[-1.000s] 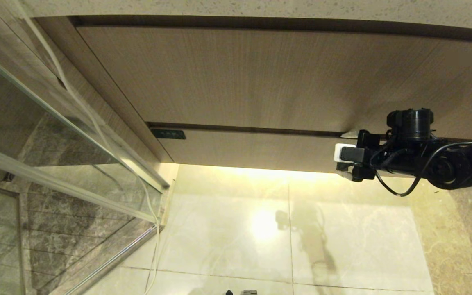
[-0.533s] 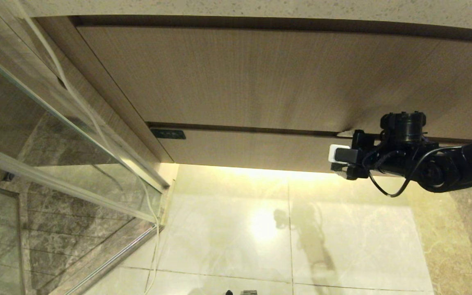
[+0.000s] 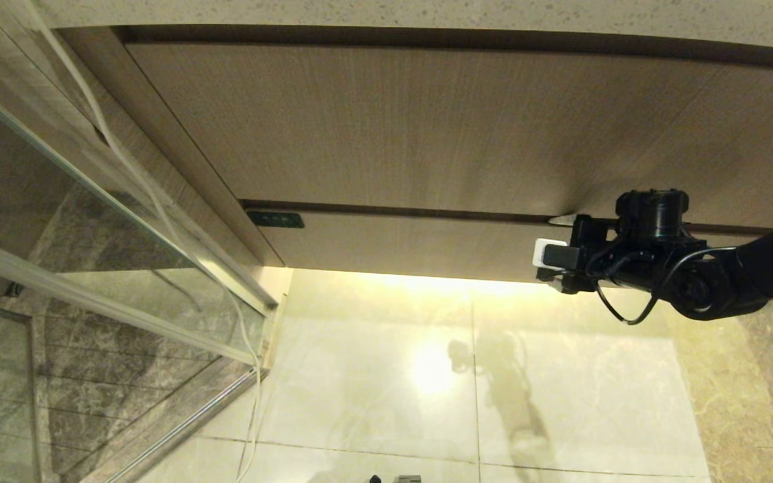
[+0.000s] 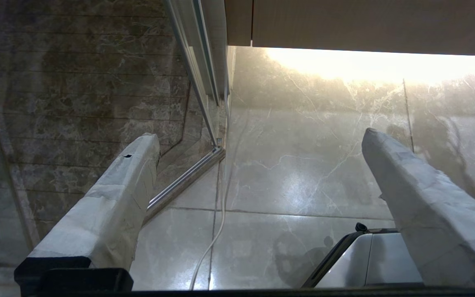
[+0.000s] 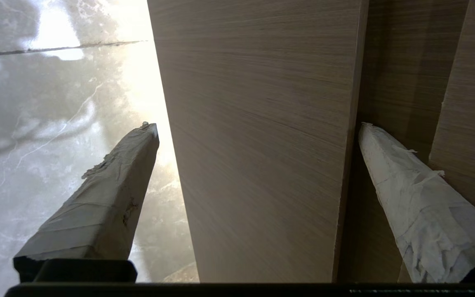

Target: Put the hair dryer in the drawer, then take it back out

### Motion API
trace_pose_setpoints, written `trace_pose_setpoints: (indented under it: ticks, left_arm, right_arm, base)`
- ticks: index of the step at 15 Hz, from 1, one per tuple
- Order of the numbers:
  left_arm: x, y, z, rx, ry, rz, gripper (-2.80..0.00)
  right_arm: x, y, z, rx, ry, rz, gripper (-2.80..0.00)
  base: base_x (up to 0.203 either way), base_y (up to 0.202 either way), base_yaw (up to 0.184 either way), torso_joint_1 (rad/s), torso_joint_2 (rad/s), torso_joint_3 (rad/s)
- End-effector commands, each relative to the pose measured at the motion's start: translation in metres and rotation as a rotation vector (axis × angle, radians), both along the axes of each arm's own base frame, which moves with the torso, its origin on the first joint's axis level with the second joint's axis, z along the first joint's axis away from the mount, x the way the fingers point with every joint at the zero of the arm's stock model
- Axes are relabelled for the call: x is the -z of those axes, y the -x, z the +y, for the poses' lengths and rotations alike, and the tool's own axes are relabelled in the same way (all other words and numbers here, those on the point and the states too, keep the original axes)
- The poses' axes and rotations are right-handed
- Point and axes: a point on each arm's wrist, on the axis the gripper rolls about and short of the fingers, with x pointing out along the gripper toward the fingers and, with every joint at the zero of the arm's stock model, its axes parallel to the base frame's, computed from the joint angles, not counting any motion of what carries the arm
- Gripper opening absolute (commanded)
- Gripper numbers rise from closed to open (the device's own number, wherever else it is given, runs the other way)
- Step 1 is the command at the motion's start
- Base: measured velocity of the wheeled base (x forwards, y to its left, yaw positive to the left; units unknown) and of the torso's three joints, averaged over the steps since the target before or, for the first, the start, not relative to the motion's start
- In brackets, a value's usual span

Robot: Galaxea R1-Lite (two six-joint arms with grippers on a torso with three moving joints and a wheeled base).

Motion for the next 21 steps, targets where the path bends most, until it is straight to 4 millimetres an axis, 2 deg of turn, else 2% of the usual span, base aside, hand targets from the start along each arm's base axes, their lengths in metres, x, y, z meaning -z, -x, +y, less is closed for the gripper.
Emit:
trace_pose_setpoints:
  ticks: [1,4,7,12,21]
  left_arm:
    - [0.0,0.0,0.0,0.0,0.0,0.001,0.0]
    - [0.0,0.0,0.0,0.0,0.0,0.0,0.0]
    - [0.0,0.0,0.0,0.0,0.0,0.0,0.0]
    - [0.0,0.0,0.0,0.0,0.0,0.0,0.0]
    - [0.0,0.0,0.0,0.0,0.0,0.001,0.0]
  right_arm:
    - [0.004,-0.004,0.001,-0.004,0.006,-0.009,0.0]
    - [0.003,-0.006,0.001,-0.01,-0.002,-0.052,0.0]
    - [0.011,-0.007,0.003,-0.019,0.001,-0.032,0.0]
    - [0.03,0.001,0.003,-0.009,0.022,0.111,0.0]
    - [0.034,0.005,0.002,0.005,0.029,0.158,0.0]
  base:
    - [0.0,0.0,0.0,0.0,0.0,0.0]
    - [0.0,0.0,0.0,0.0,0.0,0.0]
    - [0.0,0.0,0.0,0.0,0.0,0.0]
    - [0.0,0.0,0.0,0.0,0.0,0.0]
    - [0.0,0.0,0.0,0.0,0.0,0.0]
